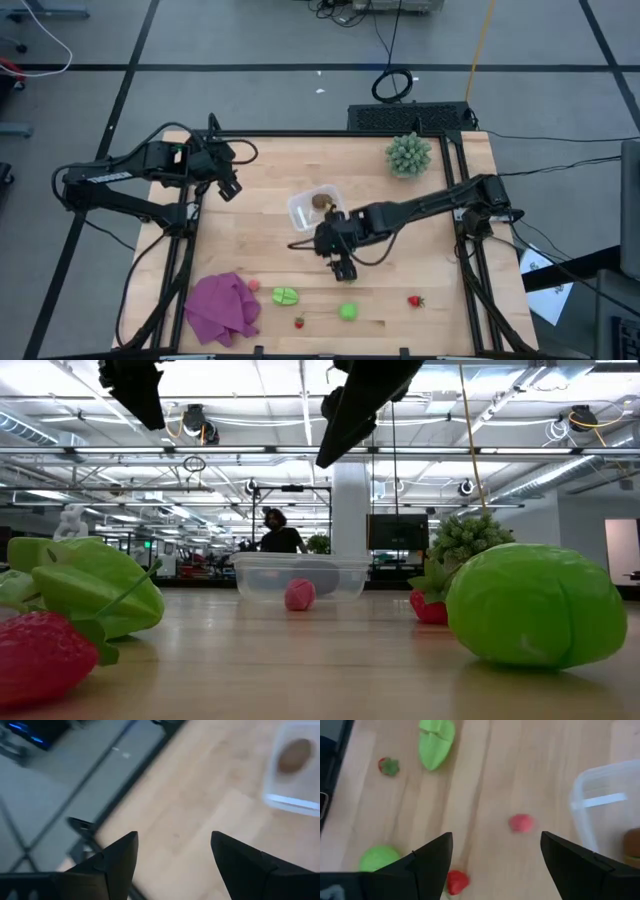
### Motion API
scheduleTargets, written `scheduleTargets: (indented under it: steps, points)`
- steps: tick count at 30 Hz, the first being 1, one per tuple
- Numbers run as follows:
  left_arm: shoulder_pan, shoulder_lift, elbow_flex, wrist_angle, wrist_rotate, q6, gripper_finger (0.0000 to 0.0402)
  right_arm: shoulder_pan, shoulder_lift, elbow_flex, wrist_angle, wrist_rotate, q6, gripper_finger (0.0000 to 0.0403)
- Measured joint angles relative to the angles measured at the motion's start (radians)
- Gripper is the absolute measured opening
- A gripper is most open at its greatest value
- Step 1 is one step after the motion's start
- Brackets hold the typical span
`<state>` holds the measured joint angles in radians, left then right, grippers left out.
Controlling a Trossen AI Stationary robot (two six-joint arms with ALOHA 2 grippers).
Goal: Pick and placing Produce into tupperware
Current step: Put the green starfruit into the transparent container
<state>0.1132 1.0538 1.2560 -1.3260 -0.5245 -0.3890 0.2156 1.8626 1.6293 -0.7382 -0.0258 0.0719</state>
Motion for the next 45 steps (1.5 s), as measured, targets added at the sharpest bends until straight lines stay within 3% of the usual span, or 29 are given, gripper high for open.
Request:
scheduleTargets:
  steps: [4, 11, 22, 31, 37, 45]
  points:
    - [-0.044, 0.005, -0.009, 0.034, 0.078, -0.059, 0.0257, 0.018, 0.0, -0.023, -0.007, 0.002, 0.057, 0.0293]
    - [-0.193, 0.046, -0.076, 0.242, 0.231, -0.068, 0.0257, 0.014, 0.0, -0.07, -0.025, 0.004, 0.079, 0.0293]
    - [-0.437, 0.23, -0.087, 0.25, 0.27, -0.219, 0.0257, -0.071, -0.031, -0.076, -0.13, 0.004, 0.04, 0.0293]
    - [-0.615, 0.275, -0.087, 0.325, 0.286, -0.4, 0.0257, -0.132, -0.143, -0.076, -0.184, 0.004, 0.036, 0.0293]
    - [-0.68, 0.368, -0.086, 0.424, 0.271, -0.359, 0.0257, -0.173, -0.228, -0.076, -0.162, 0.005, 0.021, 0.0293]
    - [-0.69, 0.538, -0.087, 0.527, 0.429, -0.213, 0.0257, -0.219, -0.322, -0.076, -0.105, 0.004, 0.045, 0.0293]
